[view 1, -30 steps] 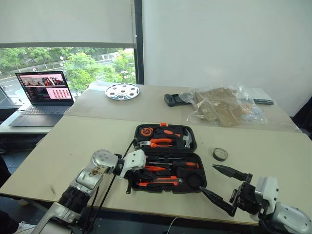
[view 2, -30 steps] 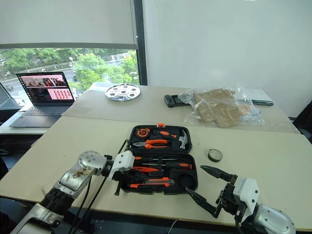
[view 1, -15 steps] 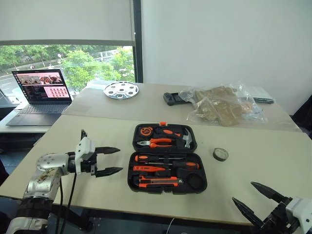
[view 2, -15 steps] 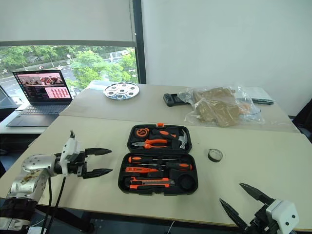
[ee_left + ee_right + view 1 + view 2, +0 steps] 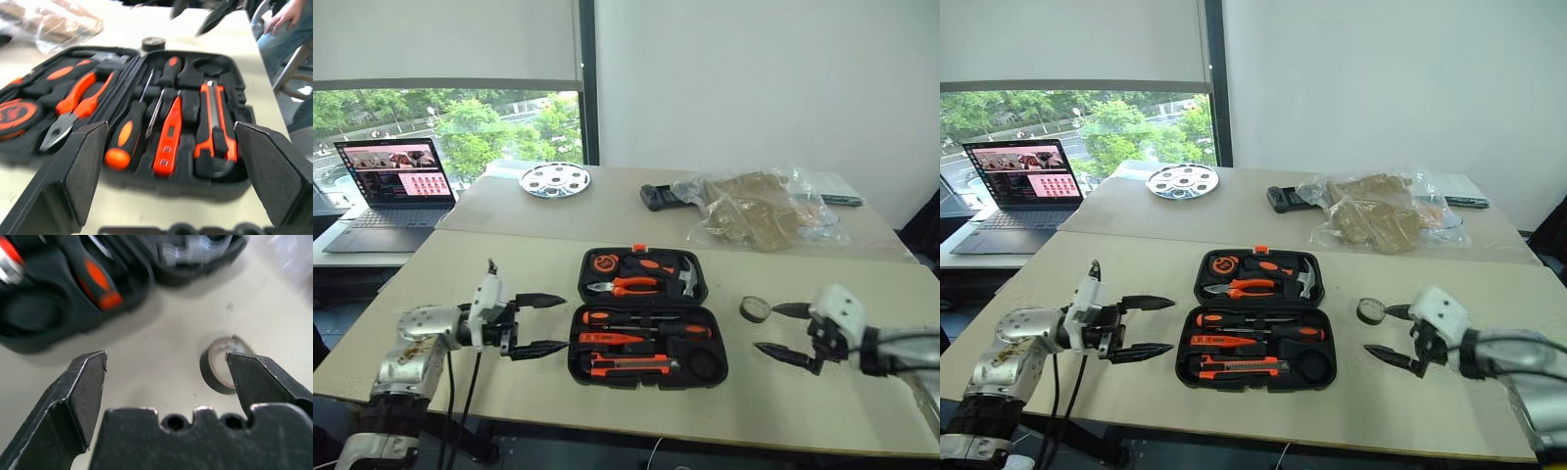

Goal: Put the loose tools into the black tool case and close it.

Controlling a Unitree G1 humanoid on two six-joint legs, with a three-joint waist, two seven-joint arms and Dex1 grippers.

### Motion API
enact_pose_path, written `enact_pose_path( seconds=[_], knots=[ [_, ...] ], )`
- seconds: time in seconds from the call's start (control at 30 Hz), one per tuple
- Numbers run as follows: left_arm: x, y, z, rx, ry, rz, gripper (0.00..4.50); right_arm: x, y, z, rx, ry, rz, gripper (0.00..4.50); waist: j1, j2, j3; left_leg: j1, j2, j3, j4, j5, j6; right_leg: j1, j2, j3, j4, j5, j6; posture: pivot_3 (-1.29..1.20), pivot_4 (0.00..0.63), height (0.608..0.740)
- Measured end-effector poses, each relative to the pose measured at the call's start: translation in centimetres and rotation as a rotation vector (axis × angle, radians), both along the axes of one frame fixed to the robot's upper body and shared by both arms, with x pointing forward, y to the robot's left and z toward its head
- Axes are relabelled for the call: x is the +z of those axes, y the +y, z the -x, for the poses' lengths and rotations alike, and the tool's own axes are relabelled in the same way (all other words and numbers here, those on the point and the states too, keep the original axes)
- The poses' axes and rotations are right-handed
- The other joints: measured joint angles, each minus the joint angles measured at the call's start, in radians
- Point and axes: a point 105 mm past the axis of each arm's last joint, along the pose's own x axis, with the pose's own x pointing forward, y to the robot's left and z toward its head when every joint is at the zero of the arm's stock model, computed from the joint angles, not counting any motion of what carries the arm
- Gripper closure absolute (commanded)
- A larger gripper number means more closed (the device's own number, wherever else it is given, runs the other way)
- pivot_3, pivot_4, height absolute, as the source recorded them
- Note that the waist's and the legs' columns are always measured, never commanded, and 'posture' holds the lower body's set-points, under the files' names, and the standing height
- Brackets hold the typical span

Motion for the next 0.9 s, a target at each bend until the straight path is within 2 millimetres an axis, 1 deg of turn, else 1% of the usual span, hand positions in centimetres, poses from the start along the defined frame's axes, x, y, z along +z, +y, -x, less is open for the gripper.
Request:
enact_pose_path(
  seconds=[0.13,0.23,0.27,0.3,0.37,0.5,0.57,0.6,0.67,0.77,0.8,0.9],
  knots=[
    [0.1,-0.8,0.3,-0.029,-0.015,0.003,0.06,-0.8,-0.6,-2.2,-0.012,0.048,0.062,0.00,0.000,0.000,0.000,-0.002,0.000,0.002,-0.001,0.000,0.000,-0.001,0.001,-0.002,-0.003,-0.001,0.001,0.00,0.150,0.740],
    [-0.1,-1.7,0.6,-0.060,-0.013,0.005,0.00,-1.3,-0.4,-2.8,0.013,0.089,0.089,0.72,-0.001,0.000,0.000,-0.002,0.001,0.003,-0.001,0.000,0.000,-0.001,0.002,-0.005,-0.006,0.000,0.002,0.00,0.150,0.740],
    [-0.2,-1.8,0.7,-0.061,-0.012,0.005,0.00,-1.5,-0.3,-2.9,0.022,0.097,0.095,0.98,-0.001,0.000,0.000,-0.002,0.001,0.003,-0.001,0.000,0.000,-0.001,0.002,-0.006,-0.006,0.000,0.002,0.00,0.150,0.740],
    [-0.2,-1.7,0.7,-0.059,-0.010,0.006,0.00,-1.6,-0.2,-3.2,0.030,0.099,0.098,1.40,-0.003,0.000,0.000,-0.002,0.002,0.003,-0.001,0.000,0.000,-0.001,0.002,-0.006,-0.006,0.000,0.002,0.00,0.150,0.740],
    [-0.2,-1.8,0.8,-0.063,-0.014,0.005,0.00,-1.6,0.1,-3.6,0.047,0.103,0.103,2.10,-0.007,0.001,0.000,-0.002,0.002,0.004,-0.001,0.000,0.000,-0.001,0.002,-0.005,-0.006,0.000,0.003,0.00,0.150,0.740],
    [-0.1,-1.8,0.8,-0.066,-0.014,0.006,0.00,-1.4,0.2,-3.7,0.085,0.113,0.126,3.37,-0.009,0.002,0.001,-0.002,0.001,0.004,-0.001,0.000,0.000,-0.001,0.002,-0.005,-0.006,0.000,0.003,0.00,0.150,0.740],
    [-0.1,-1.8,0.8,-0.071,-0.012,0.008,0.00,-1.4,0.3,-3.6,0.106,0.111,0.128,4.12,-0.010,0.002,0.001,-0.001,0.002,0.004,-0.001,0.000,0.000,-0.001,0.002,-0.005,-0.005,0.000,0.003,0.00,0.150,0.740],
    [-0.1,-1.8,0.9,-0.073,-0.012,0.008,0.00,-1.3,0.4,-3.6,0.118,0.109,0.129,4.41,-0.011,0.002,0.001,-0.001,0.002,0.005,-0.001,0.000,0.000,-0.001,0.002,-0.005,-0.005,0.000,0.003,0.00,0.150,0.740],
    [-0.1,-1.9,0.9,-0.078,-0.013,0.007,0.00,-1.0,0.9,-3.1,0.172,0.121,0.118,4.47,-0.014,0.003,0.002,-0.001,0.002,0.005,-0.001,0.000,-0.001,-0.001,0.002,-0.005,-0.005,0.000,0.003,0.00,0.150,0.740],
    [0.2,-2.0,1.2,-0.096,-0.018,0.002,0.00,-0.1,2.4,-1.0,0.323,0.186,0.079,4.47,-0.014,0.005,0.003,-0.001,0.002,0.004,-0.001,0.000,-0.001,-0.001,0.002,-0.005,-0.005,0.000,0.003,0.00,0.150,0.740],
    [0.2,-2.0,1.3,-0.100,-0.017,-0.002,0.00,0.5,3.3,-0.3,0.365,0.183,0.035,4.47,-0.015,0.005,0.003,-0.001,0.002,0.004,-0.001,0.000,-0.001,-0.001,0.001,-0.005,-0.005,0.000,0.003,0.00,0.150,0.740],
    [0.0,-2.2,1.8,-0.111,-0.005,-0.007,0.00,3.1,8.1,2.4,0.547,0.172,-0.118,4.47,-0.021,0.006,0.003,0.000,0.003,0.004,-0.001,0.000,-0.002,-0.001,-0.003,-0.004,-0.003,0.001,0.003,0.00,0.150,0.740]
  ],
)
